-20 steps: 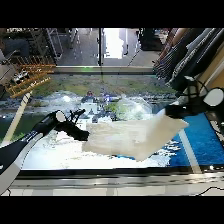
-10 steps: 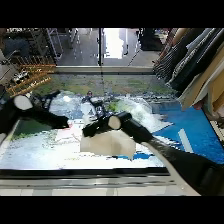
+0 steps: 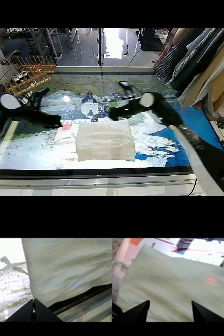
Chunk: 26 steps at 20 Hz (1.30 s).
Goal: Fold the clothes and pants, and hang the long-sleeved shirts on hangers.
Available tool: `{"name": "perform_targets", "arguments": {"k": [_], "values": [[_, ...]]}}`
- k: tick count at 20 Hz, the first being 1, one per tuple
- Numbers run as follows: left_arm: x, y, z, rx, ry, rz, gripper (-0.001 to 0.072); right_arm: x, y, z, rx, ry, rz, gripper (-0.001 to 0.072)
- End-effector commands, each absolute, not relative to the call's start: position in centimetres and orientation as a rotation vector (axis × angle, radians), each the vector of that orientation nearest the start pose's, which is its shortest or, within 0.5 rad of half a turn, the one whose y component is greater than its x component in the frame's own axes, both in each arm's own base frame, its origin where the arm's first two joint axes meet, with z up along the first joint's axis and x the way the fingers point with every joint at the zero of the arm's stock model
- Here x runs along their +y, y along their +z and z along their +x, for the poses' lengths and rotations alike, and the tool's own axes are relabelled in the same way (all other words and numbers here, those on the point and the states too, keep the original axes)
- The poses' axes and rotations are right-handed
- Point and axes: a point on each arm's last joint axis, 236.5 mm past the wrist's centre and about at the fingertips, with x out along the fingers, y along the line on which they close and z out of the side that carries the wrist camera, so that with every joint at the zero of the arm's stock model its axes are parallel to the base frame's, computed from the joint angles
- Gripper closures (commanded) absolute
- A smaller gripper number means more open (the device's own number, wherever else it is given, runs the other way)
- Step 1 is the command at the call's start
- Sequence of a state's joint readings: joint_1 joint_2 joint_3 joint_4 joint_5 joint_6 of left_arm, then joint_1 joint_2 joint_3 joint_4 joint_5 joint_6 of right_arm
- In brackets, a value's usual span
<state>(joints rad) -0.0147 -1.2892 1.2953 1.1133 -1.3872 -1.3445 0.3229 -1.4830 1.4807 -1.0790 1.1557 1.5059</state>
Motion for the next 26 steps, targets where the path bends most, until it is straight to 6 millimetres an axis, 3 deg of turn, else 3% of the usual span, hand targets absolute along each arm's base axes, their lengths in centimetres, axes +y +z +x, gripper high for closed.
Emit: {"name": "perform_targets", "arguments": {"k": [1,2,4,8,11,15,16,17,18,19,21,22,24,26], "values": [[-14.0,2.0,36.5,1.395,-0.53,-0.152,0.0698,15.2,3.6,37.2,1.371,0.482,0.372,0.0076],[-15.2,0.4,36.3,1.433,-0.55,-0.139,0.0697,14.4,1.7,36.0,1.415,0.494,0.423,0.0005],[-17.0,-2.3,35.7,1.498,-0.578,-0.115,0.0698,14.0,-1.8,34.8,1.447,0.511,0.496,0.0005],[-18.6,-6.4,35.3,1.576,-0.588,-0.1,0.0697,16.9,-5.6,35.1,1.429,0.668,0.522,0.0003],[-18.4,-7.5,35.4,1.596,-0.58,-0.105,0.0698,18.1,-8.6,35.3,1.488,0.7,0.51,0.0003],[-18.3,-7.5,35.6,1.589,-0.575,-0.105,0.0697,23.0,-9.4,35.4,1.52,0.835,0.565,0.0012],[-18.3,-7.5,35.6,1.589,-0.575,-0.106,0.0698,24.7,-8.9,35.5,1.515,0.872,0.603,0.0037],[-18.4,-7.3,35.5,1.588,-0.578,-0.107,0.0698,26.3,-8.0,35.9,1.495,0.903,0.632,0.0274],[-18.4,-7.0,35.5,1.585,-0.58,-0.106,0.0698,27.5,-7.0,36.7,1.458,0.918,0.642,0.061],[-18.4,-6.4,35.6,1.569,-0.582,-0.104,0.0698,28.4,-5.7,37.8,1.42,0.914,0.656,0.0689],[-18.1,-3.9,35.6,1.523,-0.592,-0.099,0.0698,27.9,-2.9,41.0,1.326,0.84,0.664,0.0691],[-17.9,-2.2,35.4,1.493,-0.598,-0.094,0.0698,26.5,-1.2,42.8,1.267,0.779,0.663,0.0692],[-17.2,1.5,34.8,1.427,-0.618,-0.071,0.0697,21.4,2.7,45.0,1.163,0.663,0.661,0.0692],[-16.0,4.9,33.8,1.366,-0.624,-0.039,0.0697,14.2,6.3,45.4,1.103,0.499,0.657,0.0692]]}}
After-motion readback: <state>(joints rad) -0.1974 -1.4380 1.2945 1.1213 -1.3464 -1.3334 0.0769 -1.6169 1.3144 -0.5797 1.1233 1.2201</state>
